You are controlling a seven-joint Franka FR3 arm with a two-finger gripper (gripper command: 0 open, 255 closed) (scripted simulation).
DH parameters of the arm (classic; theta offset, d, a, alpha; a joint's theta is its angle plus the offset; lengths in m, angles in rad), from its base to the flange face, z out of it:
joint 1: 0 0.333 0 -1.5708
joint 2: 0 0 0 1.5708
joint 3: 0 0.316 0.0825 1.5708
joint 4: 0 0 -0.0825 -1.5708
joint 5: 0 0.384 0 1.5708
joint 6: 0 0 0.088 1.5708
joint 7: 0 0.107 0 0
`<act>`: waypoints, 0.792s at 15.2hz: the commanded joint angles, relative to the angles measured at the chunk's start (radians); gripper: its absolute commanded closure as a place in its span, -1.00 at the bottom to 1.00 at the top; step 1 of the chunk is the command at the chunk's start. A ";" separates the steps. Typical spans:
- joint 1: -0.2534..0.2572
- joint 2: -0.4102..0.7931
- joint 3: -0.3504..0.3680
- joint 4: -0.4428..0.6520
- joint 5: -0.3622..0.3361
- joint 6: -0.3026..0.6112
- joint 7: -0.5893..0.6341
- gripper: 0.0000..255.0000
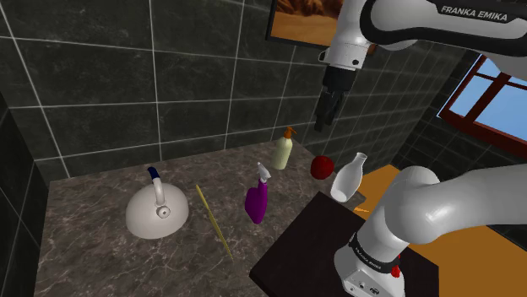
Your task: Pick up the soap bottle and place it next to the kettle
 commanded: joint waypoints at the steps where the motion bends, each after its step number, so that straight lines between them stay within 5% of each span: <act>1: 0.000 0.000 0.000 0.000 0.000 0.000 0.000 -1.00; 12: -0.067 0.266 -0.146 -0.002 -0.100 0.300 -0.143 -1.00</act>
